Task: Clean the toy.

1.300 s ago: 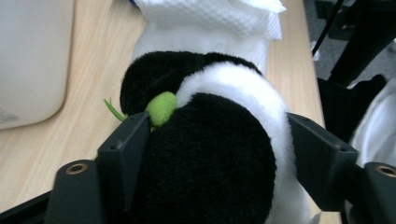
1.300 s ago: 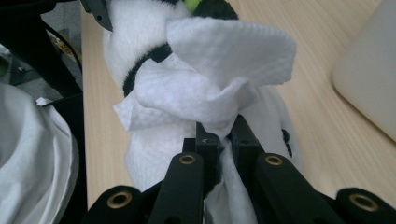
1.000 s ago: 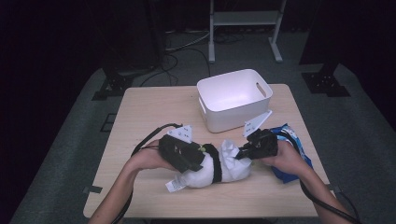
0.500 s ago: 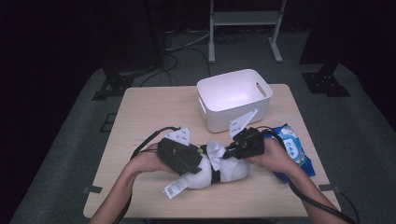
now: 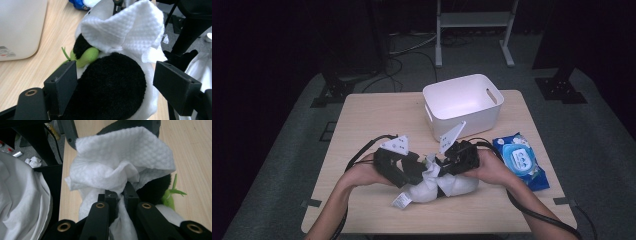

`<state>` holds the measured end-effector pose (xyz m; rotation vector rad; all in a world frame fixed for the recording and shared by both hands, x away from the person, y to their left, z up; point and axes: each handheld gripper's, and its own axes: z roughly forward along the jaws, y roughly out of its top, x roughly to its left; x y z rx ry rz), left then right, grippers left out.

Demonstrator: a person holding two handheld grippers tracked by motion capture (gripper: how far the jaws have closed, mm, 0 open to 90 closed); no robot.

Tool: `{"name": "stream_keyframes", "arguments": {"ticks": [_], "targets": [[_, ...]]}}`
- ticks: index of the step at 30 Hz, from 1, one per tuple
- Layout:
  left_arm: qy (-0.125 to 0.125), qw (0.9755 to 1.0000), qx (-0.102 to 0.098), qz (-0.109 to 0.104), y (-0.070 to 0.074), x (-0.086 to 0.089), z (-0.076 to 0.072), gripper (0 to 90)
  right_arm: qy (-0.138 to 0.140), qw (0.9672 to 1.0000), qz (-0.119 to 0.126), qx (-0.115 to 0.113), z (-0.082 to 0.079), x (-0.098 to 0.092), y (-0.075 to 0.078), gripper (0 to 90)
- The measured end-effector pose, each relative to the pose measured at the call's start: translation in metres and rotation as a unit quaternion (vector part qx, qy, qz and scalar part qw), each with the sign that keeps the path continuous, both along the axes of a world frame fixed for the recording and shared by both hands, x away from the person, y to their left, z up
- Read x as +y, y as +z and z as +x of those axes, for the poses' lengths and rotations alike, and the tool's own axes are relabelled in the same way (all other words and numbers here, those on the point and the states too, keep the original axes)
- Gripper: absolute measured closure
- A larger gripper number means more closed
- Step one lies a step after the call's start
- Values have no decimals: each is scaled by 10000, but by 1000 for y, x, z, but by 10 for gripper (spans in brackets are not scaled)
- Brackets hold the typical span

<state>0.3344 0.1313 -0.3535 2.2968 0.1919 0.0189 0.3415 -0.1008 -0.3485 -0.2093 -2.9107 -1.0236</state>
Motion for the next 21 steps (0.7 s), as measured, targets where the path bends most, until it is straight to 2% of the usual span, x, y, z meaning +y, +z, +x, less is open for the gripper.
{"name": "stream_keyframes", "arguments": {"ticks": [4, 7, 13, 18, 21], "targets": [[48, 10000, -55, 9, 4, 0, -1, 160, 72, 9999, -104, 5, -2, 1, 1, 842], [75, 9999, 26, 82, 2, 0, 1, 148, 99, 9999, -87, 11, -1, 0, 1, 842], [-40, 9995, 260, 147, -7, -4, 2, 152, 76, 10000, 47, -25, -2, 4, 2, 842], [-142, 9992, 351, 103, -13, -9, 2, 155, 119, 9997, 191, -103, -2, 15, 9, 842], [-202, 9989, 371, 180, -16, -10, 2, 155, 155, 9994, 244, -166, -1, 24, 11, 841]]}}
